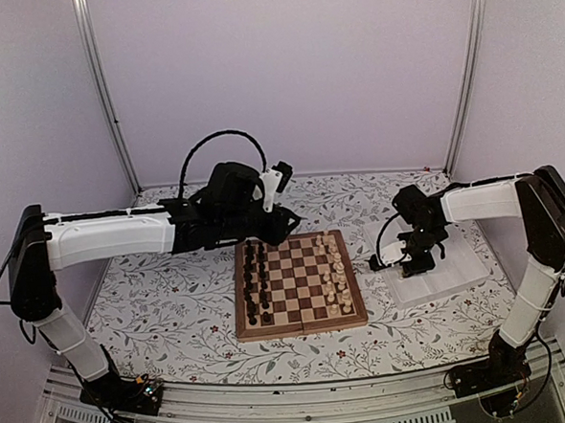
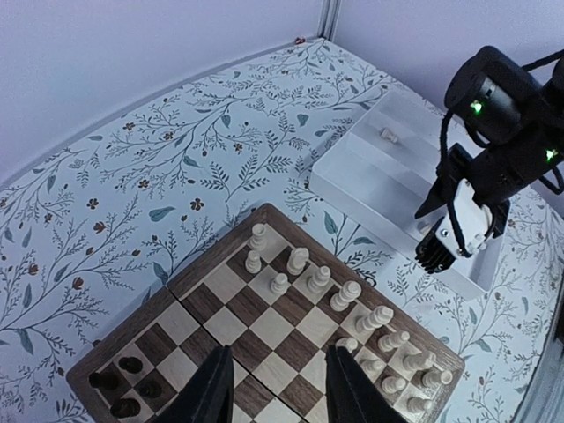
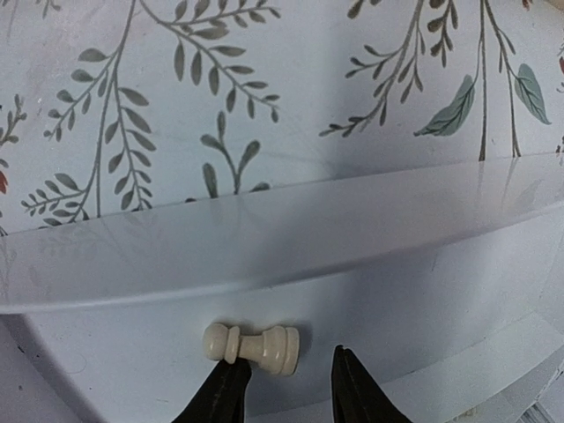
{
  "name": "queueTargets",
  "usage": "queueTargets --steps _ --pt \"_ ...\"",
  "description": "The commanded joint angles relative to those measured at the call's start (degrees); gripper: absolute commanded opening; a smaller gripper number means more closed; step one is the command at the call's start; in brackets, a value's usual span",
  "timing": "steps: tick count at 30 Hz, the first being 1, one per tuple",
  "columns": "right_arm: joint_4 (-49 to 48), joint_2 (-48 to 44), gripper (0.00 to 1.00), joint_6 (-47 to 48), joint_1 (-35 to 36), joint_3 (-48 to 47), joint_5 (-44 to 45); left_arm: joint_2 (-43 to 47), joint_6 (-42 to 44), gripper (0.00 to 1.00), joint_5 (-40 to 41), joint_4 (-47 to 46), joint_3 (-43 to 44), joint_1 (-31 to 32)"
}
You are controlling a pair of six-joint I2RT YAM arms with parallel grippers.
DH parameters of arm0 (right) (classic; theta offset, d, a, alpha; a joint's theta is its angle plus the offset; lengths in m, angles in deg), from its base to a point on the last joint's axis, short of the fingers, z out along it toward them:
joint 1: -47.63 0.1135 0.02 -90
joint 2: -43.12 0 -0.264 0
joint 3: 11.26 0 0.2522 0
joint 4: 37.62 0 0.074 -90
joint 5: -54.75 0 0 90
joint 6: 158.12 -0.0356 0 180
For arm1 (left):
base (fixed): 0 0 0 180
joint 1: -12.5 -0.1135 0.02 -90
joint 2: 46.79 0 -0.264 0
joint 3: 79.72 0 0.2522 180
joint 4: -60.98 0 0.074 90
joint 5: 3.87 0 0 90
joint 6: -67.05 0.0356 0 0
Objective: Set up the chess pieces on the board
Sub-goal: Pick up the chess piece from the storage box.
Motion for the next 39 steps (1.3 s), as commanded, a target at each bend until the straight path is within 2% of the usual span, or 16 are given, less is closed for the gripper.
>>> queueTargets --steps 1,10,15,18,30,39 --pt "1.04 2.77 0.36 -0.17 1.18 -1.17 -3.81 -0.42 -0.54 0.39 -0.02 -2.09 -0.65 0.33" --pt "2.21 4.21 0.36 -1.37 1.32 -1.50 -7.60 -1.96 -0.88 0.39 -1.06 -2.68 -0.26 0.29" --pt "3.34 4.87 0.31 -2.08 1.31 -1.57 -9.50 -2.75 -0.98 0.39 -1.67 -3.07 0.31 0.33" --pt "3.48 5.42 0.28 -2.76 1.27 -1.08 -8.28 -3.28 -0.95 0.39 -1.82 -2.92 0.77 0.33" --pt "3.99 5.02 0.30 -4.42 -0.38 0.94 -5.48 -3.32 -1.19 0.39 -2.27 -2.56 0.86 0.33" --pt "6.12 3.60 0.10 -6.50 -1.06 0.49 -6.88 -3.05 -2.16 0.39 -3.17 -2.95 0.61 0.50"
